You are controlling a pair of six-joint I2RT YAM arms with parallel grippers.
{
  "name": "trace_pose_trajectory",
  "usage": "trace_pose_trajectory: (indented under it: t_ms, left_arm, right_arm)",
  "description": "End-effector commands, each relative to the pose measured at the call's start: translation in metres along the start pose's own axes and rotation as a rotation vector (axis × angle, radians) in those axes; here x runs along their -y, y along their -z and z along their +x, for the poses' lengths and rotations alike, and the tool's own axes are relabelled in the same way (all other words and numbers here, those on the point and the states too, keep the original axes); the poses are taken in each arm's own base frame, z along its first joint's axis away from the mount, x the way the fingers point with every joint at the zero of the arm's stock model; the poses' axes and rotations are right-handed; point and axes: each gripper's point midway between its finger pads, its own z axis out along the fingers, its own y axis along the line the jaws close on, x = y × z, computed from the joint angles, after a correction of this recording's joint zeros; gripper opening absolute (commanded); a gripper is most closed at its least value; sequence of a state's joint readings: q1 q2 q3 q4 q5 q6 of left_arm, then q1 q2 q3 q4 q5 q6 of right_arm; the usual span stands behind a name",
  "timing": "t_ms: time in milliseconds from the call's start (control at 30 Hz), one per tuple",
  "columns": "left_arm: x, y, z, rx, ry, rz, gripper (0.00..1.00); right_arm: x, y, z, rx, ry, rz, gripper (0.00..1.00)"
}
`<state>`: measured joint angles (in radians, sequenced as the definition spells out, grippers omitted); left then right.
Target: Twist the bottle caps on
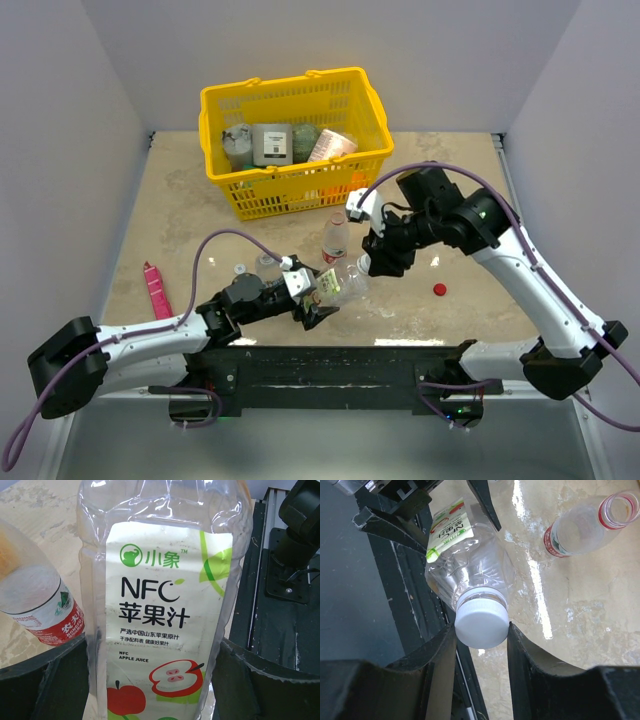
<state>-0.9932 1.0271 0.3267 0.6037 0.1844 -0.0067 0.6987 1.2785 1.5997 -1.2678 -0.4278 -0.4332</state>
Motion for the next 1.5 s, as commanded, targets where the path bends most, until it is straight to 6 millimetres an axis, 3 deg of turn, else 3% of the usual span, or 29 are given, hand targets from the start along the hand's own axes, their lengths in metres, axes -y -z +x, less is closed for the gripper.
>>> trace_pose_trajectory:
  t_ms: [0, 400, 567, 667, 800, 967, 1067, 1100, 1167, 1200, 1267, 1300, 1367, 1400, 1467]
  left_arm:
    - [-0.024, 0.004, -0.081, 0.285, -0.03, -0.114, 0.0]
    - [-0.019, 0.011, -0.08, 0.321, -0.122, -0.093, 0.0]
    - [-0.019, 0.01, -0.078, 0.314, -0.11, -0.091, 0.0]
    - [-0.017, 0.01, -0.076, 0.309, -0.108, -0.086, 0.0]
    - [-0.022, 0.008, -0.069, 0.278, -0.089, -0.105, 0.0]
    - [-0.019, 0.008, -0.057, 0.234, -0.063, -0.093, 0.0]
    - [-0.016, 0.009, -0.054, 0.228, -0.064, -0.076, 0.0]
    - [-0.015, 0.009, -0.054, 0.227, -0.066, -0.071, 0.0]
    - [-0.014, 0.008, -0.055, 0.224, -0.07, -0.062, 0.0]
    - [-0.013, 0.008, -0.055, 0.22, -0.069, -0.059, 0.0]
    - [-0.012, 0.008, -0.055, 0.208, -0.06, -0.056, 0.0]
    - [-0.012, 0.009, -0.054, 0.202, -0.052, -0.058, 0.0]
    - [-0.013, 0.012, -0.057, 0.201, -0.007, -0.072, 0.0]
    - [-0.013, 0.013, -0.061, 0.208, 0.003, -0.073, 0.0]
    - [-0.014, 0.014, -0.074, 0.225, 0.03, -0.079, 0.0]
  right_arm:
    - [-0.019, -0.002, 0.013, -0.065, -0.082, -0.086, 0.25]
    - [-0.009, 0.003, 0.013, -0.083, 0.054, -0.071, 0.25]
    - [-0.015, 0.009, 0.0, -0.039, 0.09, -0.098, 0.23]
    - [-0.02, 0.014, -0.021, 0.03, 0.07, -0.124, 0.22]
    - [-0.012, 0.04, -0.055, 0.105, 0.127, -0.053, 0.2]
    - [0.009, 0.077, -0.062, 0.145, 0.175, 0.155, 0.17]
    - [0.031, 0.086, -0.043, 0.139, 0.109, 0.271, 0.15]
    - [0.044, 0.074, -0.028, 0.114, 0.059, 0.297, 0.15]
    - [0.053, 0.07, -0.009, 0.102, 0.018, 0.331, 0.15]
    - [0.064, 0.055, 0.012, 0.066, -0.046, 0.337, 0.15]
    - [0.074, 0.044, 0.027, 0.071, -0.092, 0.343, 0.15]
    - [0.081, 0.028, 0.055, 0.016, -0.159, 0.333, 0.15]
    - [0.095, 0.009, 0.073, 0.0, -0.199, 0.342, 0.15]
    - [0.094, -0.012, 0.098, -0.056, -0.244, 0.314, 0.15]
    - [0.105, -0.034, 0.106, -0.044, -0.241, 0.311, 0.16]
